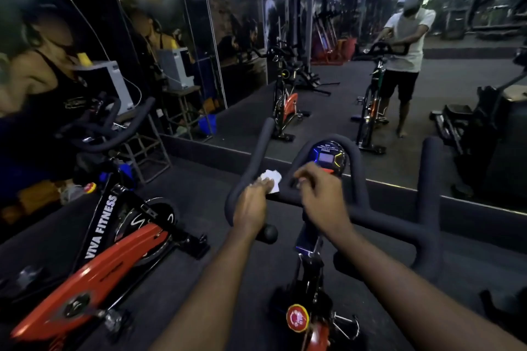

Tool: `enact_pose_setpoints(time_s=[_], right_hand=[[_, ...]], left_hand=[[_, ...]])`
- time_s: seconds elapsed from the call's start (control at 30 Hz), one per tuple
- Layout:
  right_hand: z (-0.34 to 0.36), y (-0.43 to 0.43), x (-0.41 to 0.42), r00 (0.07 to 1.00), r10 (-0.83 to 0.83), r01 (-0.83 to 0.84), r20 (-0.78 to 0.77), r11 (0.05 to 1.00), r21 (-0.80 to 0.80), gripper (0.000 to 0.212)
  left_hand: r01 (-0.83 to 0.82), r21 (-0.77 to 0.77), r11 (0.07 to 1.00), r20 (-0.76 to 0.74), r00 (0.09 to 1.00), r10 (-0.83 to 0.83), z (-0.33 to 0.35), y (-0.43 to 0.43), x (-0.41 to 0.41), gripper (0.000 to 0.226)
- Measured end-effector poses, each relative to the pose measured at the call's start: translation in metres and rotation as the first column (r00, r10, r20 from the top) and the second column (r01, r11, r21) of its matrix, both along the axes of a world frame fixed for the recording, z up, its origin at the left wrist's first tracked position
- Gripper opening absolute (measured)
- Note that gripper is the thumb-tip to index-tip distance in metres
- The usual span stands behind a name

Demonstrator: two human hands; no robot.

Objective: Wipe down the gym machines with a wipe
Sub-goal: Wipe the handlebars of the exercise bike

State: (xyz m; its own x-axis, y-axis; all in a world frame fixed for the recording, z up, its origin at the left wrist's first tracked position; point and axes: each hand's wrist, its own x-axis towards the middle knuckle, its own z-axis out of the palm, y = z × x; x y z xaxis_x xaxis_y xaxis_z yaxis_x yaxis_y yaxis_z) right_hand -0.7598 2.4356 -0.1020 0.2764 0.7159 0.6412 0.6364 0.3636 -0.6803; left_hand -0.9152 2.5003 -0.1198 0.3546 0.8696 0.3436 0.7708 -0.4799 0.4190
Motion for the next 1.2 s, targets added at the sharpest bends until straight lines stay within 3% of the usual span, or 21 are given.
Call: enact_pose_setpoints(time_s=[0.07,0.13,0.2,0.27,0.37,0.47,0.53,0.6,0.67,0.77,0.87,0.97,1.2], right_hand=[[-0.015,0.019,-0.018,0.984,0.07,-0.044,0.161,0.986,-0.159,0.016],[-0.031,0.034,-0.03,0.963,0.035,0.029,0.268,0.972,-0.232,0.021],[-0.038,0.046,-0.038,0.947,-0.063,0.133,0.316,0.969,-0.207,0.028],[-0.037,0.059,-0.045,0.915,-0.162,0.231,0.369,0.961,-0.151,0.033],[-0.029,0.083,-0.043,0.838,-0.285,0.378,0.465,0.918,-0.119,0.043],[-0.018,0.101,-0.037,0.753,-0.326,0.495,0.571,0.853,-0.166,0.054],[-0.018,0.109,-0.036,0.701,-0.302,0.54,0.646,0.816,-0.205,0.059],[-0.019,0.113,-0.039,0.646,-0.29,0.597,0.706,0.768,-0.231,0.061],[-0.02,0.115,-0.042,0.614,-0.302,0.641,0.729,0.729,-0.238,0.061],[-0.023,0.114,-0.045,0.589,-0.336,0.666,0.735,0.717,-0.206,0.059],[-0.025,0.115,-0.045,0.585,-0.347,0.667,0.733,0.721,-0.19,0.058],[-0.025,0.116,-0.046,0.582,-0.359,0.672,0.729,0.718,-0.183,0.054],[-0.025,0.115,-0.048,0.599,-0.374,0.662,0.708,0.729,-0.174,0.039]], left_hand=[[0.067,-0.024,0.997,0.012,0.998,-0.067,-0.006,0.012,-0.014,0.036],[0.038,-0.068,0.997,0.001,0.999,-0.038,-0.015,0.034,-0.031,0.042],[0.0,-0.077,0.997,-0.074,0.997,-0.005,-0.022,0.052,-0.047,0.045],[0.034,-0.034,0.999,-0.057,0.998,-0.036,-0.024,0.057,-0.051,0.04],[0.144,-0.151,0.978,0.154,0.981,-0.121,-0.031,0.051,-0.049,0.04],[0.183,-0.198,0.963,0.195,0.97,-0.144,-0.031,0.073,-0.06,0.052],[0.109,-0.161,0.981,0.246,0.967,-0.067,-0.026,0.095,-0.064,0.044],[-0.016,-0.173,0.985,0.418,0.904,0.088,-0.01,0.123,-0.062,0.041],[-0.05,-0.115,0.992,0.444,0.891,0.096,0.012,0.152,-0.051,0.042],[0.05,0.029,0.998,0.387,0.921,-0.057,0.042,0.183,-0.02,0.07],[0.141,0.029,0.99,0.364,0.92,-0.141,0.056,0.204,0.014,0.047],[0.248,-0.03,0.968,0.323,0.919,-0.225,0.04,0.195,0.022,0.04],[0.244,0.137,0.96,0.23,0.935,-0.271,-0.022,0.182,-0.013,0.06]])
